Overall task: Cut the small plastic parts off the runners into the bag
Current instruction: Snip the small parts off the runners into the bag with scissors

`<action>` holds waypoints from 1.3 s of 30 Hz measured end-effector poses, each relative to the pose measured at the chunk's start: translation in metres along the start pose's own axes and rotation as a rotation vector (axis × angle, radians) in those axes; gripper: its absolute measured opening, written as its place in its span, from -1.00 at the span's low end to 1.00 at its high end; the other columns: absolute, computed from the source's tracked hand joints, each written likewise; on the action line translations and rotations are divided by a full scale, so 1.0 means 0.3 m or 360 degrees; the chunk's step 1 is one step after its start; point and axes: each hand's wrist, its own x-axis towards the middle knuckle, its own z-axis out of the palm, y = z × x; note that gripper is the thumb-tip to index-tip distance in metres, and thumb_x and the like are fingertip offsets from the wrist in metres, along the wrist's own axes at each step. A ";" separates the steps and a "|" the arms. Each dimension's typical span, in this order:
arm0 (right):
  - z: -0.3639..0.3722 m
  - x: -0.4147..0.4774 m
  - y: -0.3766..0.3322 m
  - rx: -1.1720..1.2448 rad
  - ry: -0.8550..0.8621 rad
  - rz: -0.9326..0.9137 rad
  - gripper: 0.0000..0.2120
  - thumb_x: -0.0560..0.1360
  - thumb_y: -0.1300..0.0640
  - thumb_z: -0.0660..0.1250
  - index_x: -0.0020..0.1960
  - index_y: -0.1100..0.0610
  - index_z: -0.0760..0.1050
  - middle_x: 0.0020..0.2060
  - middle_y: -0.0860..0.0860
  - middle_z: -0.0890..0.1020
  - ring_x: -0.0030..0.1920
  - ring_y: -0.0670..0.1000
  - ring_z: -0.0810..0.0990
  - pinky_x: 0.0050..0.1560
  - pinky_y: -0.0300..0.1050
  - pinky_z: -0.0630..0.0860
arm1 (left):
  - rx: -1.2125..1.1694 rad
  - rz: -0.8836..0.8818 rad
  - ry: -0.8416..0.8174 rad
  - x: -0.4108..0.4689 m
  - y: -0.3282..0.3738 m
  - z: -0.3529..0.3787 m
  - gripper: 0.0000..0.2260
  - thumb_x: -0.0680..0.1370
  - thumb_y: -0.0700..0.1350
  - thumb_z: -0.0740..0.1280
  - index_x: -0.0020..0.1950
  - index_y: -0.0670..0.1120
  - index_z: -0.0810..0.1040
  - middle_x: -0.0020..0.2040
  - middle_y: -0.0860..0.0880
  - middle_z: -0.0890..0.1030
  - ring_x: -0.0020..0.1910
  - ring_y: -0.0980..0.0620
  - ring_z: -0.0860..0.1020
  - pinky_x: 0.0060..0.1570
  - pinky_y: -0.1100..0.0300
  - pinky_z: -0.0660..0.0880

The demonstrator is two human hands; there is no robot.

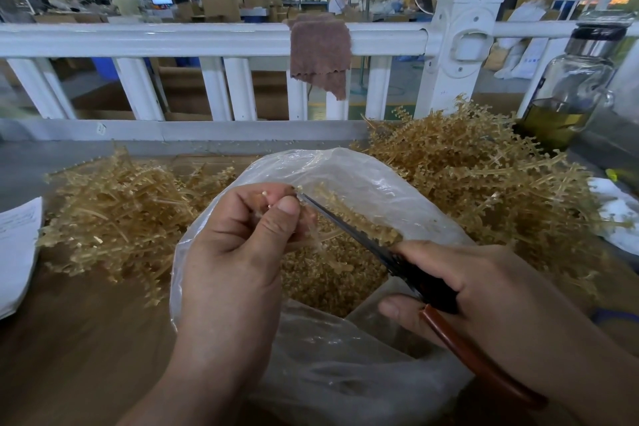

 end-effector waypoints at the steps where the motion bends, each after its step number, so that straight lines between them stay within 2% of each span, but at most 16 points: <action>1: 0.001 0.000 -0.002 0.0000 0.0005 -0.0001 -0.57 0.46 -0.41 0.19 -0.09 -0.06 0.51 -0.33 -0.16 0.53 -0.34 -0.14 0.53 -0.40 -0.30 0.38 | 0.0000 0.0001 -0.0002 0.000 0.002 0.000 -0.95 0.50 -0.11 0.37 -0.13 -0.04 0.63 -0.21 -0.10 0.66 -0.22 0.01 0.62 -0.20 0.28 0.57; 8: -0.002 -0.001 -0.010 0.0016 0.0009 -0.0006 -0.58 0.47 -0.40 0.19 -0.10 -0.06 0.51 -0.36 -0.17 0.52 -0.39 -0.16 0.52 -0.45 -0.37 0.33 | 0.0042 0.0026 0.0005 -0.003 0.004 0.000 -0.93 0.51 -0.10 0.37 -0.14 0.00 0.65 -0.20 -0.10 0.67 -0.19 0.00 0.61 -0.19 0.28 0.56; 13: -0.001 0.001 -0.007 -0.0003 -0.0007 -0.0002 -0.57 0.48 -0.41 0.20 -0.14 -0.05 0.47 -0.39 -0.14 0.50 -0.39 -0.14 0.50 -0.45 -0.33 0.31 | 0.0041 0.0035 0.0053 -0.004 0.006 0.006 -0.94 0.51 -0.11 0.38 -0.14 -0.02 0.65 -0.22 -0.10 0.67 -0.22 0.02 0.62 -0.22 0.29 0.56; 16: -0.001 0.001 -0.010 -0.0014 -0.0026 0.0038 -0.57 0.45 -0.44 0.20 -0.15 -0.07 0.43 -0.35 -0.13 0.52 -0.35 -0.11 0.52 -0.42 -0.27 0.36 | 0.0089 0.0043 0.0091 -0.003 0.002 0.004 -0.86 0.56 -0.18 0.37 -0.15 0.00 0.66 -0.21 -0.10 0.67 -0.20 0.00 0.62 -0.19 0.29 0.56; 24: -0.012 -0.003 -0.016 0.0035 -0.0048 0.0088 -0.49 0.41 -0.50 0.15 -0.03 -0.09 0.50 -0.28 -0.15 0.55 -0.30 -0.12 0.54 -0.35 -0.28 0.39 | 0.0143 0.0039 0.0151 -0.002 0.001 0.004 -0.89 0.57 -0.15 0.39 -0.13 -0.01 0.67 -0.19 -0.10 0.70 -0.18 0.01 0.64 -0.15 0.29 0.56; 28: -0.010 -0.005 -0.016 0.0020 -0.0065 0.0110 -0.42 0.38 -0.55 0.10 0.05 -0.11 0.49 -0.22 -0.17 0.59 -0.23 -0.15 0.57 -0.28 -0.16 0.50 | 0.0159 0.0045 0.0139 -0.002 -0.002 0.001 -0.86 0.58 -0.18 0.38 -0.14 0.00 0.67 -0.18 -0.10 0.69 -0.16 0.01 0.64 -0.12 0.28 0.56; 31: -0.012 -0.005 -0.015 0.0009 -0.0034 0.0096 -0.39 0.38 -0.53 0.11 0.07 -0.06 0.52 -0.24 -0.16 0.60 -0.23 -0.15 0.58 -0.29 -0.14 0.50 | 0.0162 0.0056 0.0120 -0.001 -0.002 0.003 -0.86 0.58 -0.18 0.38 -0.14 0.00 0.66 -0.19 -0.09 0.68 -0.16 -0.01 0.63 -0.11 0.26 0.57; 36: -0.015 -0.004 -0.020 0.0041 0.0003 0.0077 -0.47 0.38 -0.50 0.15 0.02 -0.10 0.54 -0.29 -0.19 0.59 -0.25 -0.16 0.58 -0.26 -0.18 0.48 | 0.0145 0.0024 0.0105 -0.002 0.000 0.006 -0.85 0.58 -0.16 0.37 -0.15 0.02 0.67 -0.18 -0.08 0.69 -0.16 0.01 0.64 -0.15 0.28 0.57; 39: -0.015 -0.001 -0.019 0.0046 0.0035 0.0065 -0.49 0.39 -0.47 0.18 0.02 -0.09 0.56 -0.31 -0.17 0.60 -0.30 -0.16 0.58 -0.33 -0.19 0.48 | 0.0152 0.0016 0.0101 -0.002 -0.004 0.004 -0.83 0.60 -0.17 0.37 -0.14 0.03 0.67 -0.18 -0.07 0.70 -0.16 0.01 0.64 -0.15 0.27 0.57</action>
